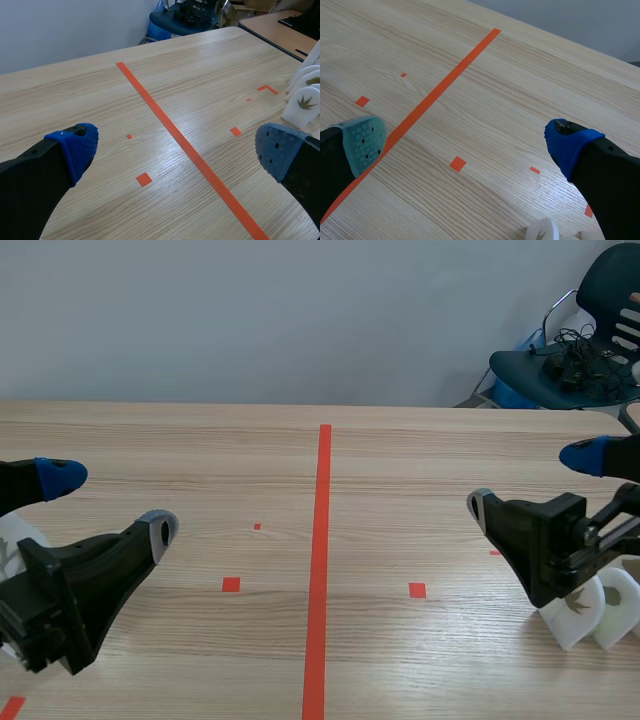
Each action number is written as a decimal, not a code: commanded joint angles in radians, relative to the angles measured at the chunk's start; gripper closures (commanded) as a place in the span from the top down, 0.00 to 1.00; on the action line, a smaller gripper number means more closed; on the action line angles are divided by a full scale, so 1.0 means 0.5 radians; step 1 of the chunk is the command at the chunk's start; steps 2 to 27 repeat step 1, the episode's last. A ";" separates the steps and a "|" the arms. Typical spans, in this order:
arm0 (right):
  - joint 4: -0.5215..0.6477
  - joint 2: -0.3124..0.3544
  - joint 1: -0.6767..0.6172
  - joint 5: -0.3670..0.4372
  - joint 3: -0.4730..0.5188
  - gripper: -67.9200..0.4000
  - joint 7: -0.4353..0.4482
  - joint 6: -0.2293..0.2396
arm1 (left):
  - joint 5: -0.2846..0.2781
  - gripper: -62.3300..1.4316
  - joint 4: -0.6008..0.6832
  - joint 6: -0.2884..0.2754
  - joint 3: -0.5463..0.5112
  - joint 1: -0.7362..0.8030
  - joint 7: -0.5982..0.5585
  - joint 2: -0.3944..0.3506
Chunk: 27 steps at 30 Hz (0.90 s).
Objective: Do the leaf sorting experiment
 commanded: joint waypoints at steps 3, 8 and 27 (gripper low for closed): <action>0.005 0.000 0.024 0.021 0.023 1.00 0.023 -0.014 | -0.027 1.00 0.024 -0.003 0.005 0.011 -0.035 -0.002; 0.005 0.000 0.024 0.021 0.023 1.00 0.023 -0.014 | -0.027 1.00 0.024 -0.003 0.005 0.011 -0.035 -0.002; 0.005 0.000 0.024 0.021 0.023 1.00 0.023 -0.014 | -0.027 1.00 0.024 -0.003 0.005 0.011 -0.035 -0.002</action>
